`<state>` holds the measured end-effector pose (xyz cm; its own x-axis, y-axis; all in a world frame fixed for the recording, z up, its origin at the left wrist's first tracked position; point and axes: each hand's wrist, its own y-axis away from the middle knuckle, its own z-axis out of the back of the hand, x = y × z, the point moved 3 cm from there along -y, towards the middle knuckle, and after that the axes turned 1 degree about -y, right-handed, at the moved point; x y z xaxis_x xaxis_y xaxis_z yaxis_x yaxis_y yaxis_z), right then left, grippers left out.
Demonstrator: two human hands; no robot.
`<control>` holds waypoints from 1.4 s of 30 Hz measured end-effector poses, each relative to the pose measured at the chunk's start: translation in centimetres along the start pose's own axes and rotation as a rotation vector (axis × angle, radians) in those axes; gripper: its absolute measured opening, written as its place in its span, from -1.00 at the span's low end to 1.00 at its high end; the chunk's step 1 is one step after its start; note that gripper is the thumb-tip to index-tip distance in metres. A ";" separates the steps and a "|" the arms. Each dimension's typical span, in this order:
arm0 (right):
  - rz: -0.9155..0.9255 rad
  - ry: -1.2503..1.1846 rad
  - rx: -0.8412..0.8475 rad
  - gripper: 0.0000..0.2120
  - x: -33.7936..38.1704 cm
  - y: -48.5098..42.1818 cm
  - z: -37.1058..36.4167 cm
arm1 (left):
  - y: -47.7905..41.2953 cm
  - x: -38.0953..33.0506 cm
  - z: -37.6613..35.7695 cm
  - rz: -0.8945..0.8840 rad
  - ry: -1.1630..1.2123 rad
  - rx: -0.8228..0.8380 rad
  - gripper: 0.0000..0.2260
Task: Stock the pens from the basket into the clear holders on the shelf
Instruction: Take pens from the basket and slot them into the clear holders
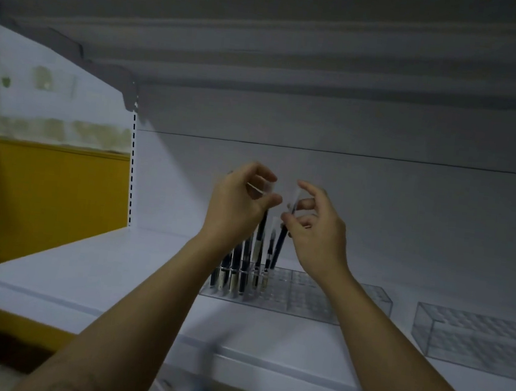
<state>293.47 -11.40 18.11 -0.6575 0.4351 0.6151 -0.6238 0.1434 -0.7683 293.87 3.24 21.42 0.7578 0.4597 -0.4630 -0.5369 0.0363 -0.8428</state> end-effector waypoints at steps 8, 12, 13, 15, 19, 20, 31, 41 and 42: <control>0.008 -0.018 -0.004 -0.57 -1.8 -0.7 -1.4 | 0.0 2.1 -1.5 0.028 -0.117 -0.023 -0.78; 0.015 0.017 0.045 -0.58 -2.3 -0.6 -1.3 | 0.3 2.9 -2.2 0.041 -0.219 -0.019 -0.76; 0.014 0.036 0.063 -0.58 -2.5 -0.4 -1.3 | 0.4 3.1 -2.4 0.043 -0.265 -0.012 -0.77; 0.017 0.099 0.122 -0.59 -2.9 0.1 -1.4 | 0.7 3.5 -2.7 0.056 -0.388 0.023 -0.83; -0.009 0.257 0.324 -0.50 -3.7 1.3 -1.3 | 1.4 4.5 -2.3 0.066 -0.501 0.094 -0.86; -0.031 0.272 0.360 -0.46 -3.8 1.5 -1.2 | 1.5 4.6 -2.0 0.061 -0.510 0.109 -0.86; -0.054 0.374 0.441 -0.19 -2.9 2.4 -0.9 | 2.0 3.0 -1.2 -0.009 -0.612 0.235 -0.70; -0.004 0.373 0.344 -0.35 -0.6 5.3 1.5 | 6.0 -0.4 1.5 -0.110 -0.592 0.156 -0.63; 0.011 0.384 0.334 -0.36 -0.1 5.9 2.0 | 6.9 -0.8 1.5 -0.111 -0.588 0.162 -0.63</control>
<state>289.02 -12.35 13.83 -0.5012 0.7396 0.4492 -0.7600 -0.1281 -0.6372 289.04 4.46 16.41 0.5063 0.8556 -0.1076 -0.5509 0.2249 -0.8037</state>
